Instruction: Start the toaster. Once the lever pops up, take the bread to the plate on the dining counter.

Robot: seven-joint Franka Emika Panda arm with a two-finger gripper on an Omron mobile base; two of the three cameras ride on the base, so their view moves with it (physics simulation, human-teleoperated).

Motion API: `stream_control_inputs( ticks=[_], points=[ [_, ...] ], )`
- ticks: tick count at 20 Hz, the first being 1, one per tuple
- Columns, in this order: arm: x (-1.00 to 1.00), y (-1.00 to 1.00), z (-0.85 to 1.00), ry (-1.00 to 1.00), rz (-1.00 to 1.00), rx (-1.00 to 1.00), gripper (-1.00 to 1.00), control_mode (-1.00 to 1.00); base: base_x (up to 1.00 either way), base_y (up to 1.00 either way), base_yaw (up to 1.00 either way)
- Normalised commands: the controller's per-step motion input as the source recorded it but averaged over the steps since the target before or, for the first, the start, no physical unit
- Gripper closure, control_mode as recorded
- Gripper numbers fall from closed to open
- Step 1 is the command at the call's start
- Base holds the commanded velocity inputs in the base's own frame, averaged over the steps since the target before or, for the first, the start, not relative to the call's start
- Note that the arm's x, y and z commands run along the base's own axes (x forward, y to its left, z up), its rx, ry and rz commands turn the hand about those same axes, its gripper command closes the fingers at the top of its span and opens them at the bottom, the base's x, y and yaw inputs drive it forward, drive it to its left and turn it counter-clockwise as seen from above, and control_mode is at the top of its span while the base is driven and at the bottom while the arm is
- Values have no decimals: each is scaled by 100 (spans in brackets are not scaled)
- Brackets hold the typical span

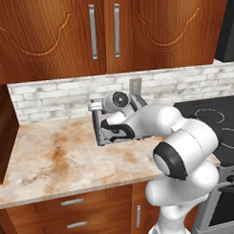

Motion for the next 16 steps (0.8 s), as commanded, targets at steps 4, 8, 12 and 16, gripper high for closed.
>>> stream_control_inputs(
  ticks=[4, 8, 12, 16],
  points=[
    [0, 0, 0, 0, 0, 0, -100, -100, 0, 0, 0],
    [0, 0, 0, 0, 0, 0, -100, -100, 0, 0, 0],
    [0, 0, 0, 0, 0, 0, -100, -100, 0, 0, 0],
    [0, 0, 0, 0, 0, 0, -100, -100, 0, 0, 0]
  ],
)
